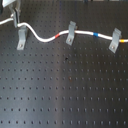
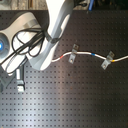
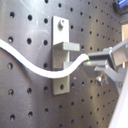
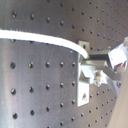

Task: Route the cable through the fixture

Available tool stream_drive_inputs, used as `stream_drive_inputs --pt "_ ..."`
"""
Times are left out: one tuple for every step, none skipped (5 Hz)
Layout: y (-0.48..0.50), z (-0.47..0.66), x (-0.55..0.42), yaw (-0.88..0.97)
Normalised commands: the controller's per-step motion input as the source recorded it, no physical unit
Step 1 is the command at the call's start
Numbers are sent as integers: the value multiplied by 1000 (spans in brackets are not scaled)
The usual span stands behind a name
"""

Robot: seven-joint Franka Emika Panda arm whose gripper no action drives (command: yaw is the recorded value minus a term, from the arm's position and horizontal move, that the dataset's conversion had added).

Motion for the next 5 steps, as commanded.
stream_drive_inputs --pt "51 -43 52 357" --pt "65 -191 132 426" --pt "70 -57 132 426" --pt "63 1 112 349" --pt "87 2 182 554"
